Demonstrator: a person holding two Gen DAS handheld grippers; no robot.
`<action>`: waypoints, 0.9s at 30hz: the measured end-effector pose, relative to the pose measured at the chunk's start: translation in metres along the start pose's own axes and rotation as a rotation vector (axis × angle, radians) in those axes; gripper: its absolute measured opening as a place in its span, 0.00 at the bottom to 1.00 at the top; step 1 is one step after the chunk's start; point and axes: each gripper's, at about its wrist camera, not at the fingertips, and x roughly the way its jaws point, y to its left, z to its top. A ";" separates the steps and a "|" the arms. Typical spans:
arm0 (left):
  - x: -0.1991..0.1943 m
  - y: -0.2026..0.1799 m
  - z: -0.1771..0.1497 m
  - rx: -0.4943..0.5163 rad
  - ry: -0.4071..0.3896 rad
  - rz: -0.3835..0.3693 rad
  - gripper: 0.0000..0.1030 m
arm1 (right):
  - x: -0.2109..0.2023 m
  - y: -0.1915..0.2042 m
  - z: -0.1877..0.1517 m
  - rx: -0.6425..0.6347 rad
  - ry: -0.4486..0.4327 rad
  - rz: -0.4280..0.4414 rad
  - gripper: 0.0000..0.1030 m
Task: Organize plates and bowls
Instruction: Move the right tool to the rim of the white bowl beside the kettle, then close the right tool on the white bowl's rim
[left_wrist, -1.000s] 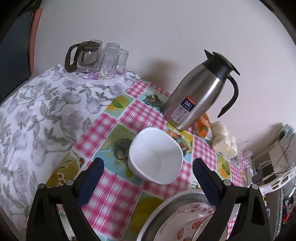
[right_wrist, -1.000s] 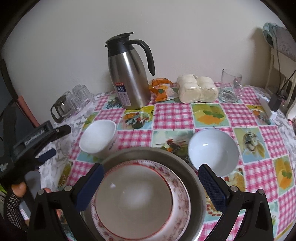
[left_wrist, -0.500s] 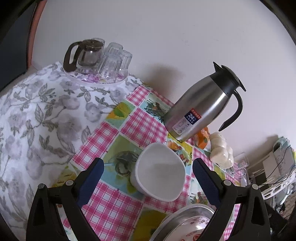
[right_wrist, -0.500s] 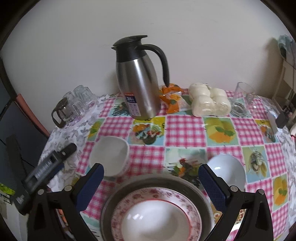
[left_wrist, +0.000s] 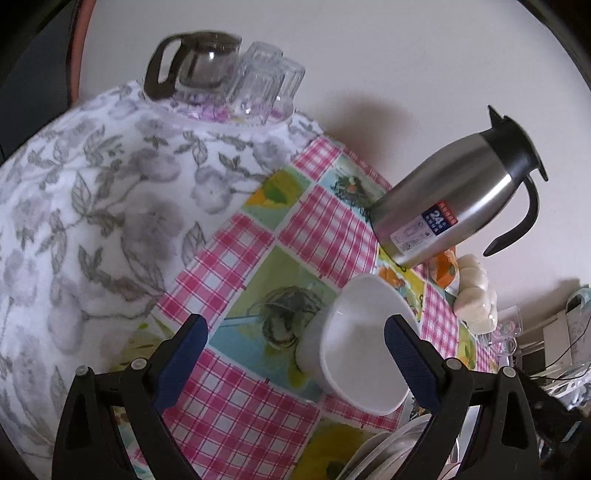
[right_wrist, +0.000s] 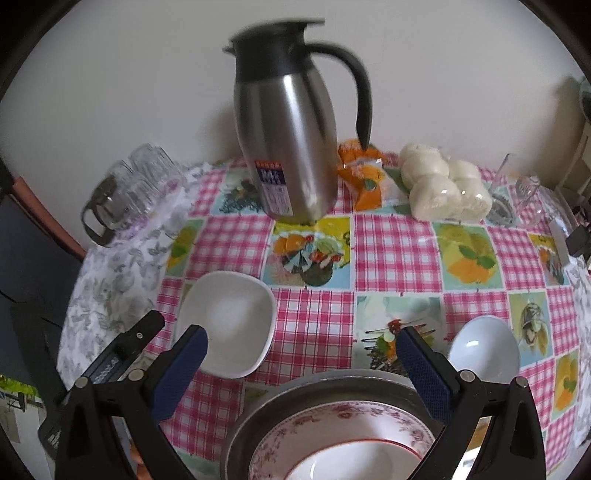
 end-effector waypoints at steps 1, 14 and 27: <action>0.002 -0.001 0.000 0.000 0.005 -0.002 0.94 | 0.005 0.001 -0.001 0.001 0.007 -0.008 1.00; 0.038 0.004 0.000 -0.006 0.088 -0.014 0.78 | 0.069 0.014 -0.007 0.009 0.126 -0.112 0.73; 0.064 0.003 -0.010 -0.029 0.177 -0.069 0.39 | 0.100 0.035 -0.016 -0.039 0.185 -0.085 0.29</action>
